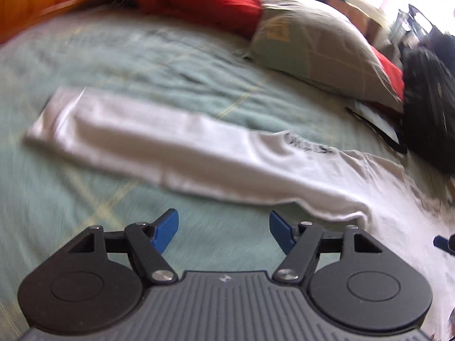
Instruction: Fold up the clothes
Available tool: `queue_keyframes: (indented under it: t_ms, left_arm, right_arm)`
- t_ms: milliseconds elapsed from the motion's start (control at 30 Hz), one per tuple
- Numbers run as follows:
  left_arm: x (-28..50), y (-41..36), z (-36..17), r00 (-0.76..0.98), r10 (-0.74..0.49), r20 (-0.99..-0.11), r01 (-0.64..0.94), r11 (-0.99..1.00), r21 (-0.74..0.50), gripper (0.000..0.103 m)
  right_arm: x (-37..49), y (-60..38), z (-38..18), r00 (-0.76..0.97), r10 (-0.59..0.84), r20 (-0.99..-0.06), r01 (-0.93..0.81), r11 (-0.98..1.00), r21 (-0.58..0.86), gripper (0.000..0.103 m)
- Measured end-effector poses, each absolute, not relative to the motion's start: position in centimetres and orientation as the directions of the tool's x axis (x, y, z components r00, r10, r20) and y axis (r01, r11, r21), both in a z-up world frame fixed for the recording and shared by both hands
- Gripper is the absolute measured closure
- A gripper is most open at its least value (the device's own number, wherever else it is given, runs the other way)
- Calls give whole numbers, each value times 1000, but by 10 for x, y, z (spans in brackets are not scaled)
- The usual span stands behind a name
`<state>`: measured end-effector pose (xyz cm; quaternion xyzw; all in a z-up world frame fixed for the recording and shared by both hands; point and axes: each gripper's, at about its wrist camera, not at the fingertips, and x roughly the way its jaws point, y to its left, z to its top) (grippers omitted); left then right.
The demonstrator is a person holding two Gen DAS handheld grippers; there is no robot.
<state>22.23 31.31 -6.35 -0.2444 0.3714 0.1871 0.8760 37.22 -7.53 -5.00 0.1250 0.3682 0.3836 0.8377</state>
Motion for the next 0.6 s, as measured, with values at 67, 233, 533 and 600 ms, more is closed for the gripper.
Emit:
queue_keyframes:
  t_ms: [67, 233, 533, 600]
  left_arm:
    - [212, 323, -72, 680, 138, -720, -526, 776, -348, 35]
    - [201, 353, -78, 702, 188, -686, -588, 697, -411, 36]
    - [187, 420, -100, 728, 310, -611, -669, 515, -536, 65]
    - [191, 422, -99, 704, 335, -626, -694, 514, -504, 80]
  right_arm:
    - [371, -74, -50, 435, 736, -519, -554, 673, 490, 0]
    - [372, -72, -52, 434, 730, -528, -552, 679, 484, 0]
    - [377, -69, -62, 427, 715, -554, -532, 694, 486, 0]
    - [377, -68, -63, 422, 714, -559, -533, 694, 484, 0]
